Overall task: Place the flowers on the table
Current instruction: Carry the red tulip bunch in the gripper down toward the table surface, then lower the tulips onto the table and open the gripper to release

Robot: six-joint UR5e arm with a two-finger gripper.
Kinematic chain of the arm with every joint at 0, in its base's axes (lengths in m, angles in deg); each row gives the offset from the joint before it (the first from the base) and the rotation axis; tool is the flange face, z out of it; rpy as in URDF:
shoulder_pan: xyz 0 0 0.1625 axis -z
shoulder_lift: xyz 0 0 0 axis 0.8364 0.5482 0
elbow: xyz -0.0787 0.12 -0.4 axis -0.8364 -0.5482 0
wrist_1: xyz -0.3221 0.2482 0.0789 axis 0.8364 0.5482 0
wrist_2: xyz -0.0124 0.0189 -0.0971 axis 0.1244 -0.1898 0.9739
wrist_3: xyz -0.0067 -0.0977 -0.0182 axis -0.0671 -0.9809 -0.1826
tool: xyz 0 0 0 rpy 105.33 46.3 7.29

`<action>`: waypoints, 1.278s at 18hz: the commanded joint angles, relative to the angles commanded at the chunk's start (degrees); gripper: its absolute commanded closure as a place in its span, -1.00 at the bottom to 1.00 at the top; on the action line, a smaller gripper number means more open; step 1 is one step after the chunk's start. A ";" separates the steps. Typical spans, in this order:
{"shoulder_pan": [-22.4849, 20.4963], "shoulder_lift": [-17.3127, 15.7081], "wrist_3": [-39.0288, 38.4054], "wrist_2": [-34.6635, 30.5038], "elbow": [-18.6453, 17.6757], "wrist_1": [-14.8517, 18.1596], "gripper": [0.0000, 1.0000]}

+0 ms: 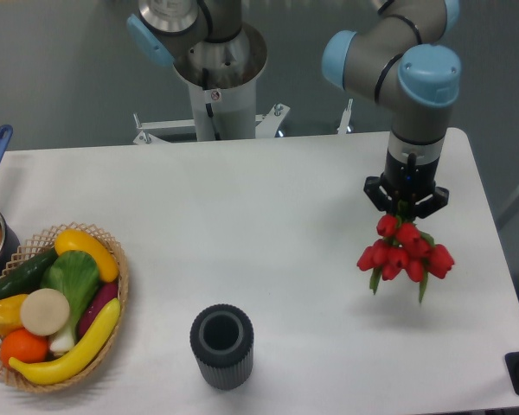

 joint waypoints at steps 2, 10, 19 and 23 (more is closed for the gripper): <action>0.62 1.23 -0.17 0.09 0.09 -0.17 0.65; 3.26 6.86 -0.09 0.09 1.76 -2.81 0.44; 3.26 7.57 -0.17 0.18 1.76 -5.97 -1.00; 2.56 6.34 0.09 0.18 1.67 -6.15 -1.00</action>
